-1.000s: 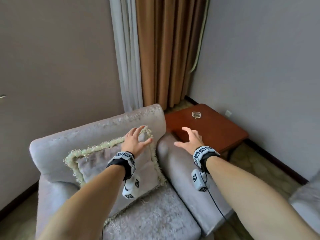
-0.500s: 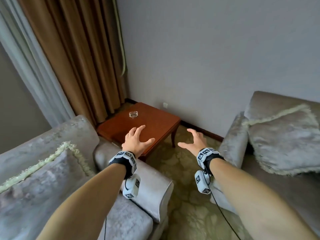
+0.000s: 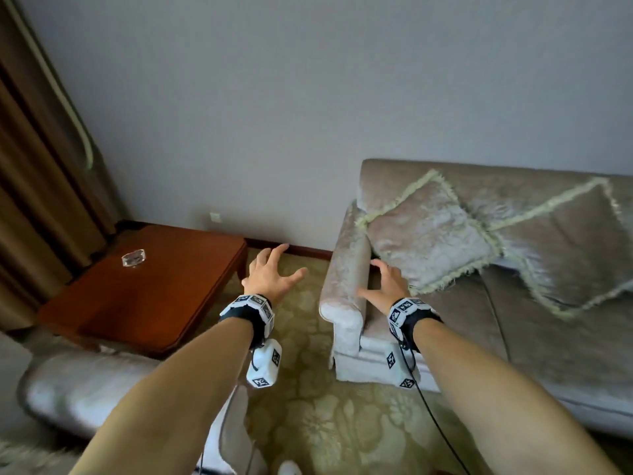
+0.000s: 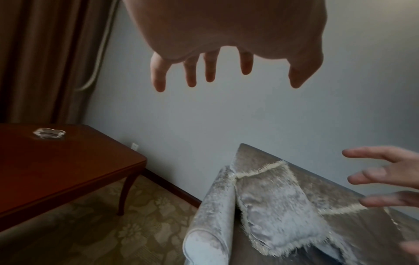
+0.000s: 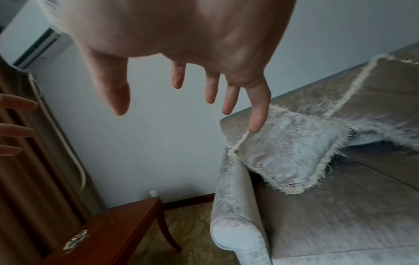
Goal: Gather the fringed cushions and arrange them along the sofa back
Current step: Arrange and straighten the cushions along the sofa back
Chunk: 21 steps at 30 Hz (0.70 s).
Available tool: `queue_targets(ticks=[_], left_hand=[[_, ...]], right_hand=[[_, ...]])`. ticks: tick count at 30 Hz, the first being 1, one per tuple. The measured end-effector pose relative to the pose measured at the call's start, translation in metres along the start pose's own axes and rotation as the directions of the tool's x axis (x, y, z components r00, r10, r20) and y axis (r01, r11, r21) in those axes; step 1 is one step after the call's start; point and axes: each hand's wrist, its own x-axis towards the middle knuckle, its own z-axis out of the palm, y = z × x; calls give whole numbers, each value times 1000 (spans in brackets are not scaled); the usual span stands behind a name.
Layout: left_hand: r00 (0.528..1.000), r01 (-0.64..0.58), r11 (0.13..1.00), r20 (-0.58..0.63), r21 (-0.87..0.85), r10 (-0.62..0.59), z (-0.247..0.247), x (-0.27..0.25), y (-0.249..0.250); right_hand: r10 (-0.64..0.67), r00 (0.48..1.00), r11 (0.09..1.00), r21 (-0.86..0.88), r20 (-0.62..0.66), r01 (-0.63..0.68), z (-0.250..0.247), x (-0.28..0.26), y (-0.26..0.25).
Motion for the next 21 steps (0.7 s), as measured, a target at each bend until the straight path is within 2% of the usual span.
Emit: queue_targets(ticks=[7, 15, 21], left_hand=[[988, -108, 994, 109, 8, 106, 55, 72, 54], [971, -190, 981, 138, -48, 195, 103, 189, 93], [959, -193, 978, 197, -76, 204, 135, 264, 118]], right_hand=[[109, 991, 994, 12, -75, -108, -44, 60, 45], [177, 972, 980, -61, -152, -188, -82, 162, 57], [214, 957, 968, -86, -195, -234, -102, 224, 65]])
